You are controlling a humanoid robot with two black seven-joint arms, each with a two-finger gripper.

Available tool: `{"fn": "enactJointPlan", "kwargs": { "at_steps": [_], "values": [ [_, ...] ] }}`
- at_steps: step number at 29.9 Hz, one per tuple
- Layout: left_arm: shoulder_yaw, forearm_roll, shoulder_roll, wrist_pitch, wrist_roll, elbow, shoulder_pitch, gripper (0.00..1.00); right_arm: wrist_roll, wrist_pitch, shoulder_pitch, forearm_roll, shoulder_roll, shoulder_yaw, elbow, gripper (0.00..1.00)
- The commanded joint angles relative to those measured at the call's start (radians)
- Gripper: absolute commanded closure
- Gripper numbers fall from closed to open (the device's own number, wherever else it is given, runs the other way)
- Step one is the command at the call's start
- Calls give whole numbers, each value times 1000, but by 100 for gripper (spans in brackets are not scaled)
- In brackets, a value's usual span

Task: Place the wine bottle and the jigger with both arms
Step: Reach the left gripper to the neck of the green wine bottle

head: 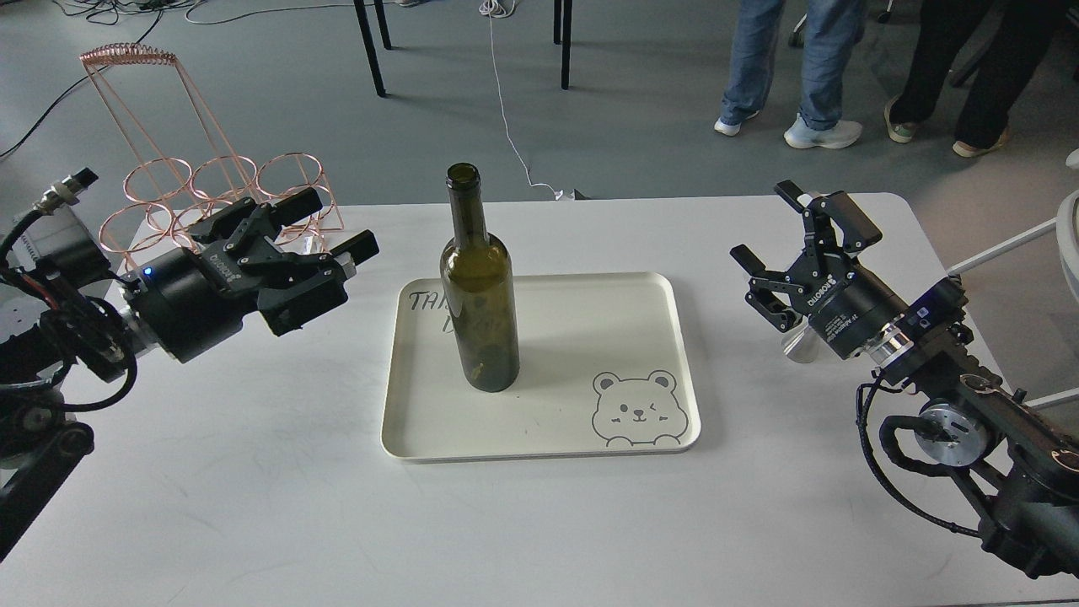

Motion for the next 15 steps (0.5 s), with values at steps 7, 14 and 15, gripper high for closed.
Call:
{"fn": "enactJointPlan", "kwargs": {
  "at_steps": [7, 14, 15],
  "values": [
    [124, 12, -3, -5, 0, 10, -133, 2, -1, 0, -2, -1, -5, 4, 3, 1],
    [228, 44, -23, -4, 0, 44, -215, 2, 1, 0, -2, -1, -13, 13, 3, 1],
    [239, 55, -30, -4, 0, 56, -229, 2, 1, 0, -2, -1, -13, 15, 3, 1]
  ]
}}
